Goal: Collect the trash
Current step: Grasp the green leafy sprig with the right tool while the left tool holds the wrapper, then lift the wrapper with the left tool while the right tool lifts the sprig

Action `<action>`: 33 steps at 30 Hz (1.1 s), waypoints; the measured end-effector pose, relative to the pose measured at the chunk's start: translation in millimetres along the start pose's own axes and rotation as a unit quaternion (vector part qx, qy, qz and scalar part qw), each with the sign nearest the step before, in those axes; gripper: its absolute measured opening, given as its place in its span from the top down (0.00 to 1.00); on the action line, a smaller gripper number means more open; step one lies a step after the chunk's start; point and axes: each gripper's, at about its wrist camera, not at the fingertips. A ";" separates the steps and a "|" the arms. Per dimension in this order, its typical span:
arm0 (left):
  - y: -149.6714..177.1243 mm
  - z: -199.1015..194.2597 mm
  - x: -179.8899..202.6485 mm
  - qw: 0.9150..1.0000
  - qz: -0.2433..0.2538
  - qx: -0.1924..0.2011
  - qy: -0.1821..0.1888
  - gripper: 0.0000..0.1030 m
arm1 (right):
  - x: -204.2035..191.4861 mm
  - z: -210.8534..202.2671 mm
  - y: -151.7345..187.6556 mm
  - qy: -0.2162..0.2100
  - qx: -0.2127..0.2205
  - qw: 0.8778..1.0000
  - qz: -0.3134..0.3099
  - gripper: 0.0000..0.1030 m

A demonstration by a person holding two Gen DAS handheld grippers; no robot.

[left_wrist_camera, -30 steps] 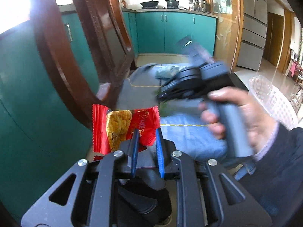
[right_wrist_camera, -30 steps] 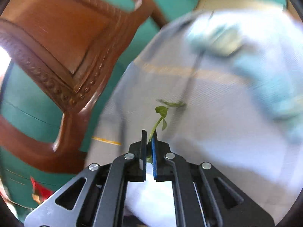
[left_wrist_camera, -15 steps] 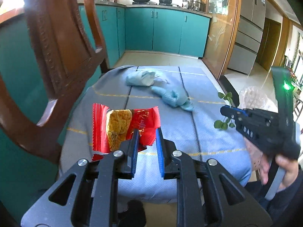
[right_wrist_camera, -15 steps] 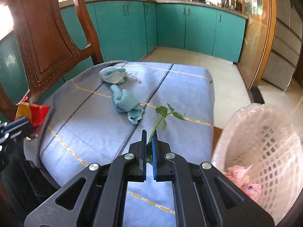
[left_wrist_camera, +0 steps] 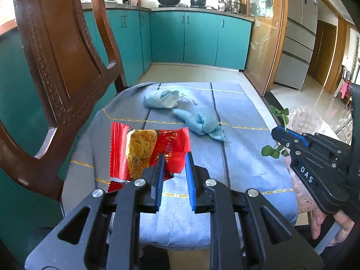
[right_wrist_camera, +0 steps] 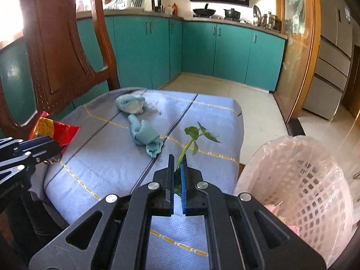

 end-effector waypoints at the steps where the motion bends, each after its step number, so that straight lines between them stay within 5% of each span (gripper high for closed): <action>1: -1.5 -0.1 3.2 1.000 0.002 0.002 0.002 0.81 | 3.8 -3.1 -1.1 -0.001 0.006 1.000 0.006 0.95; 13: -9.8 1.3 47.2 0.998 0.042 0.013 0.036 0.81 | 75.9 -36.5 1.6 0.043 0.041 0.994 0.090 0.95; 26: -7.4 4.6 42.3 0.999 0.035 0.004 0.026 0.81 | 16.8 -30.3 2.1 -0.037 0.030 0.999 0.011 0.95; 33: -7.1 2.8 36.2 0.999 0.028 0.003 0.022 0.81 | 11.8 -28.3 3.1 -0.043 0.024 0.999 0.001 0.95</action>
Point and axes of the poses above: each gripper's, at about its wrist camera, not at the fingertips, and z roughly the way its jaws point, x to its right, y to its underside, and after that the axes turned 2 degrees about y, right-handed
